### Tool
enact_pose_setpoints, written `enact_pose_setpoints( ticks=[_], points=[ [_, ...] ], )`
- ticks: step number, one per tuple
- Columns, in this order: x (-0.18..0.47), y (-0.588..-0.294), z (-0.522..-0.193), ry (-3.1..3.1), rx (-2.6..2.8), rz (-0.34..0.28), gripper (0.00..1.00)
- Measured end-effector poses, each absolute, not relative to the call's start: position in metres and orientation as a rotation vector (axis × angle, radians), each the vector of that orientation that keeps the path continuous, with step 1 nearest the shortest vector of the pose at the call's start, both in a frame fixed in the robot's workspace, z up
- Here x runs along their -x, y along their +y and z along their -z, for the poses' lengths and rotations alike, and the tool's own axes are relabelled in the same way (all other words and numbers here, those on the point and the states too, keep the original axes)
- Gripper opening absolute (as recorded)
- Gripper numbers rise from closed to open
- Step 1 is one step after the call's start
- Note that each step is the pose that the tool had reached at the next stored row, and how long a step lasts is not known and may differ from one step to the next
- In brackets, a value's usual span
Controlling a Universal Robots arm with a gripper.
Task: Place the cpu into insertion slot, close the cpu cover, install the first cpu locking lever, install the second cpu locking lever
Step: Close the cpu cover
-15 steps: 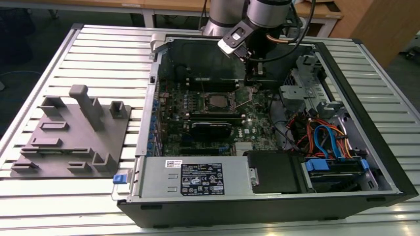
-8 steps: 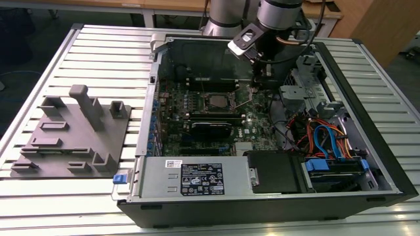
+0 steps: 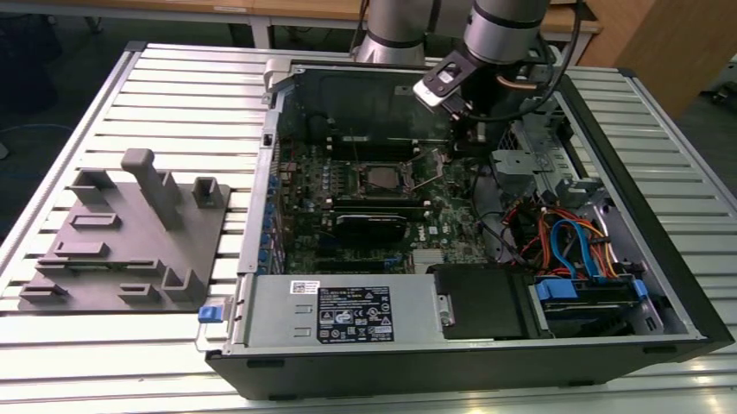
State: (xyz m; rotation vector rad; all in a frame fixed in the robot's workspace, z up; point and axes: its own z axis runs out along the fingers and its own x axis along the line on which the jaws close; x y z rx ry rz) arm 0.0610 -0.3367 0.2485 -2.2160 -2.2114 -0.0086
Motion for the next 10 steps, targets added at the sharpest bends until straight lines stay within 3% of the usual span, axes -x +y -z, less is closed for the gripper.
enact_pose_setpoints(
  ticks=[10],
  points=[
    [-0.0522, -0.3371, -0.2423, -2.205, 2.21, -0.004, 0.1]
  ],
)
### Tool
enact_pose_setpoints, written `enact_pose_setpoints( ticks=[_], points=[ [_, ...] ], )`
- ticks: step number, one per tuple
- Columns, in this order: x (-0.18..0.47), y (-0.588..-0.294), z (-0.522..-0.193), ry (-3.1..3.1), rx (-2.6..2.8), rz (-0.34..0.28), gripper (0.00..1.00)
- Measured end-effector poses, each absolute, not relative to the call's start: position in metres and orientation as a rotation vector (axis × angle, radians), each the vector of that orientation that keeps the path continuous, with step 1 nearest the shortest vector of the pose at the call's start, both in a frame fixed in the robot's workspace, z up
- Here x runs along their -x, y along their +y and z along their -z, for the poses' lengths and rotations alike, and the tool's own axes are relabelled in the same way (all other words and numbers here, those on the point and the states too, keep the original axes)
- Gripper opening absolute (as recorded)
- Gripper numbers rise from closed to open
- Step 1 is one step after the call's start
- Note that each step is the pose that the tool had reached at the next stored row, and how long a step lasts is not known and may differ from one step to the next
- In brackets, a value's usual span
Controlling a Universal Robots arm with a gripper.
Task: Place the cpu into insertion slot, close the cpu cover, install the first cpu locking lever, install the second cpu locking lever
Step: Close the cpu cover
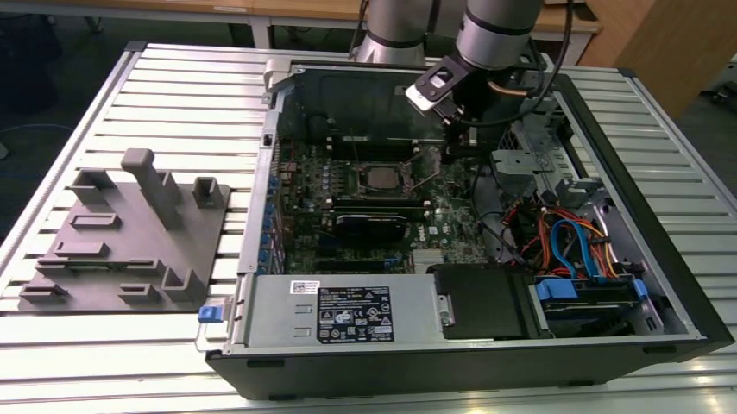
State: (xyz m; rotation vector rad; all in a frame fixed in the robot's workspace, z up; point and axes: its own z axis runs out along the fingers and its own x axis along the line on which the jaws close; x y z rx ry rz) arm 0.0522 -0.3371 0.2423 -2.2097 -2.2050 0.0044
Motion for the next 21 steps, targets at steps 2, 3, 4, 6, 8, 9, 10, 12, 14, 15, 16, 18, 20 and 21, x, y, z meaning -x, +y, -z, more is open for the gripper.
enact_pose_setpoints(
  ticks=[2, 3, 4, 6, 8, 9, 10, 12, 14, 15, 16, 18, 20, 21],
  points=[
    [-0.049, -0.337, -0.242, -2.205, 2.21, -0.004, 0.1],
    [-0.047, -0.337, -0.242, -2.205, 2.21, -0.004, 0.1],
    [-0.046, -0.337, -0.242, -2.205, 2.21, -0.004, 0.1],
    [-0.042, -0.337, -0.242, -2.205, 2.21, -0.004, 0.1],
    [-0.04, -0.337, -0.242, -2.205, 2.21, -0.004, 0.1],
    [-0.039, -0.337, -0.242, -2.205, 2.21, -0.004, 0.1],
    [-0.038, -0.337, -0.242, -2.205, 2.21, -0.004, 0.1],
    [-0.036, -0.337, -0.242, -2.205, 2.21, -0.004, 0.1],
    [-0.033, -0.337, -0.242, -2.205, 2.21, -0.004, 0.1],
    [-0.031, -0.337, -0.242, -2.205, 2.21, -0.004, 0.1],
    [-0.03, -0.337, -0.242, -2.205, 2.21, -0.004, 0.1],
    [-0.028, -0.337, -0.242, -2.203, 2.208, 0.0, 0.1],
    [-0.025, -0.337, -0.242, -2.203, 2.207, 0.001, 0.1],
    [-0.023, -0.337, -0.243, -2.203, 2.207, 0.001, 0.1]
  ],
)
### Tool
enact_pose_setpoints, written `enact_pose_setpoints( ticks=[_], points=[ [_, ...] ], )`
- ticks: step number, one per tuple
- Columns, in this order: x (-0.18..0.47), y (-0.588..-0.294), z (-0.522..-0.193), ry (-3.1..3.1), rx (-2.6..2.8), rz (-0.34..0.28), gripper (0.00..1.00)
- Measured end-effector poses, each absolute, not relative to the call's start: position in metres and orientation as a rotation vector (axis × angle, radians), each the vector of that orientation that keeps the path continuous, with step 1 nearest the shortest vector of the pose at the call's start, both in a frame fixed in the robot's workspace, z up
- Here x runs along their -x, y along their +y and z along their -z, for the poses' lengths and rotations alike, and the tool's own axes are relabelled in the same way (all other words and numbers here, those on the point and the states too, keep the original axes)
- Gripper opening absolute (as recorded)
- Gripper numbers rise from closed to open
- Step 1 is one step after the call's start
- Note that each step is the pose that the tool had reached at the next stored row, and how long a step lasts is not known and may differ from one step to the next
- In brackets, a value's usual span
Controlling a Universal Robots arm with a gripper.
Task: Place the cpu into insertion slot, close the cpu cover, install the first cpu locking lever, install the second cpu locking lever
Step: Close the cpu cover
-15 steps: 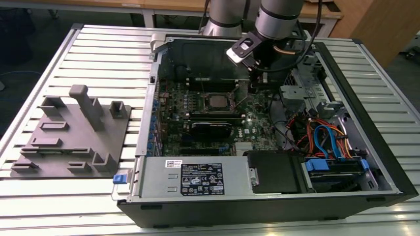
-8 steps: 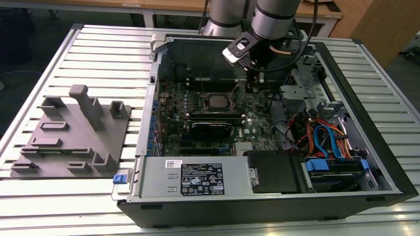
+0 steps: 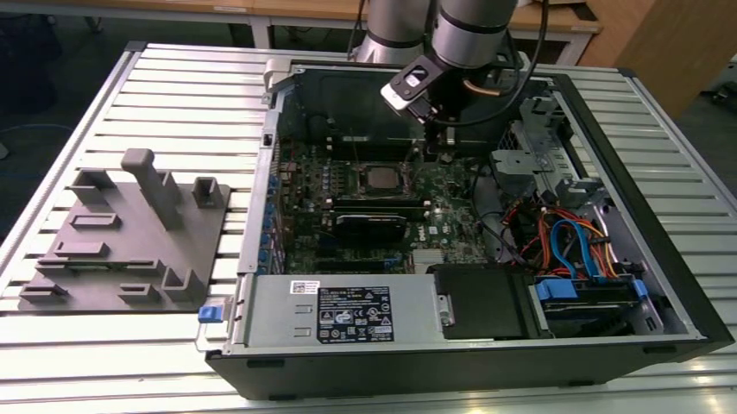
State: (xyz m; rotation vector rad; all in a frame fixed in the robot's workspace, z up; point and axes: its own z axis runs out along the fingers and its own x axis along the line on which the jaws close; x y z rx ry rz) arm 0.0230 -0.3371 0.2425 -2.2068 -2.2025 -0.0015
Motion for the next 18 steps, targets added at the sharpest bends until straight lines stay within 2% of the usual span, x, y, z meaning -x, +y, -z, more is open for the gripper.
enact_pose_setpoints(
  ticks=[18],
  points=[
    [-0.007, -0.337, -0.243, -2.202, 2.206, 0.003, 0.1]
  ],
)
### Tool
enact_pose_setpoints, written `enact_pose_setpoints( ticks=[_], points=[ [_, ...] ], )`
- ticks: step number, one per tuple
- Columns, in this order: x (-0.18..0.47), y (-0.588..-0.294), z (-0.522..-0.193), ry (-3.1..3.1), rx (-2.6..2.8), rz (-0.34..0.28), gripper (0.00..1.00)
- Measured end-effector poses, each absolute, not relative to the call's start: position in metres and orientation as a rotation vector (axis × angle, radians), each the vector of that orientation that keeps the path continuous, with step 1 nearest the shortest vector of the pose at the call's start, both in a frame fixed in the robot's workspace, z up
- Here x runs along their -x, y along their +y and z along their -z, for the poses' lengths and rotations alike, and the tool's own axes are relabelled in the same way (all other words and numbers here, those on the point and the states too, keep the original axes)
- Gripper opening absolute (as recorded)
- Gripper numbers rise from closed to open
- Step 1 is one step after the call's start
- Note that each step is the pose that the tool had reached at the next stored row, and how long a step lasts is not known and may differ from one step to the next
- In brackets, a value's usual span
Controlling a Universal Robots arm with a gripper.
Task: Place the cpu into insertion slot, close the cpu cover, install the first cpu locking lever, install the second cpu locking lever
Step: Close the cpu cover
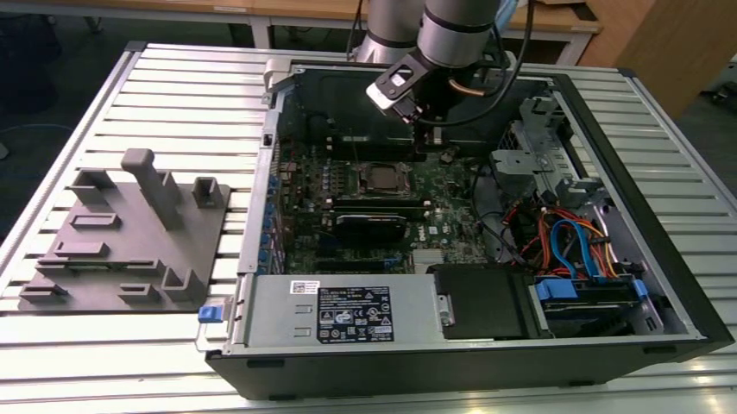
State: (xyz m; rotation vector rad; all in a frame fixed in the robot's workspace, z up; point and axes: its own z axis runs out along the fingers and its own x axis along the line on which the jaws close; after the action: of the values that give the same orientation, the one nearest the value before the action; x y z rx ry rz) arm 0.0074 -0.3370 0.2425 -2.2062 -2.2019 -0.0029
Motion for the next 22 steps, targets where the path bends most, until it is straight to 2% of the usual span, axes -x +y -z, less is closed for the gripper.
enact_pose_setpoints(
  ticks=[22],
  points=[
    [0.044, -0.337, -0.218, -2.246, 2.156, 0.007, 0.1]
  ],
)
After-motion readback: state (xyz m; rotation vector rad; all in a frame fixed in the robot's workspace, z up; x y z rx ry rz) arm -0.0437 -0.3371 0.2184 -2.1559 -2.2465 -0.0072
